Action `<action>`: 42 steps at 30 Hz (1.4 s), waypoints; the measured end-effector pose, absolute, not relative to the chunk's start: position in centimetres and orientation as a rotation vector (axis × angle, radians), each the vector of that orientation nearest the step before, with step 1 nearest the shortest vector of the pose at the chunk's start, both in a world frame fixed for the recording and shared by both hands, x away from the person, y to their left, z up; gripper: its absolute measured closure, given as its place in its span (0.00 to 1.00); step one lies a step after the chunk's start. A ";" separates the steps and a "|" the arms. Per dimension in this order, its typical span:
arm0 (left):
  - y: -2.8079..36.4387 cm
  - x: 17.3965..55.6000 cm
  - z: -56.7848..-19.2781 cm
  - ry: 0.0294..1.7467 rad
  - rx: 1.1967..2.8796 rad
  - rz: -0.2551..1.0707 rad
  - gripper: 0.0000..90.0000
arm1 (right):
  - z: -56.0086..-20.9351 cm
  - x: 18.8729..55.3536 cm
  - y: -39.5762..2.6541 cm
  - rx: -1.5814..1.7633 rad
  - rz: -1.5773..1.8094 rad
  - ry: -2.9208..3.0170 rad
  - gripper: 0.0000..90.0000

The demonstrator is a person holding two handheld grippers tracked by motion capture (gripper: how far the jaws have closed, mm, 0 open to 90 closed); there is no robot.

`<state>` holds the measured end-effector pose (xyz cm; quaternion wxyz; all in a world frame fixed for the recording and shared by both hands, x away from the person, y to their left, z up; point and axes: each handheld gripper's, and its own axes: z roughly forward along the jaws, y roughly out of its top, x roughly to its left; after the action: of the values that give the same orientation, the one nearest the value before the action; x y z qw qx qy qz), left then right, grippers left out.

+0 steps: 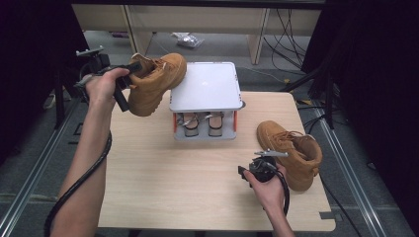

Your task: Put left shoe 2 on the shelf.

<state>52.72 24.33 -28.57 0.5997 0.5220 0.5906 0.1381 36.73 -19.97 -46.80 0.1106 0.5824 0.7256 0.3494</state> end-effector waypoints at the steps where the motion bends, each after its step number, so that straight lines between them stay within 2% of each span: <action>1: 24.2 52.8 -28.5 1.369 1.212 0.322 0.89 | -46.7 36.7 -19.9 1.748 1.051 2.116 0.57; 42: 18.1 56.6 -28.4 1.397 1.211 0.246 0.88 | -46.8 36.6 -20.5 1.773 1.022 2.101 0.57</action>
<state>56.65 18.07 -28.39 0.5957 0.5215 0.6016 0.1058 36.58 -20.50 -46.82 0.1039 0.6013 0.7124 0.3466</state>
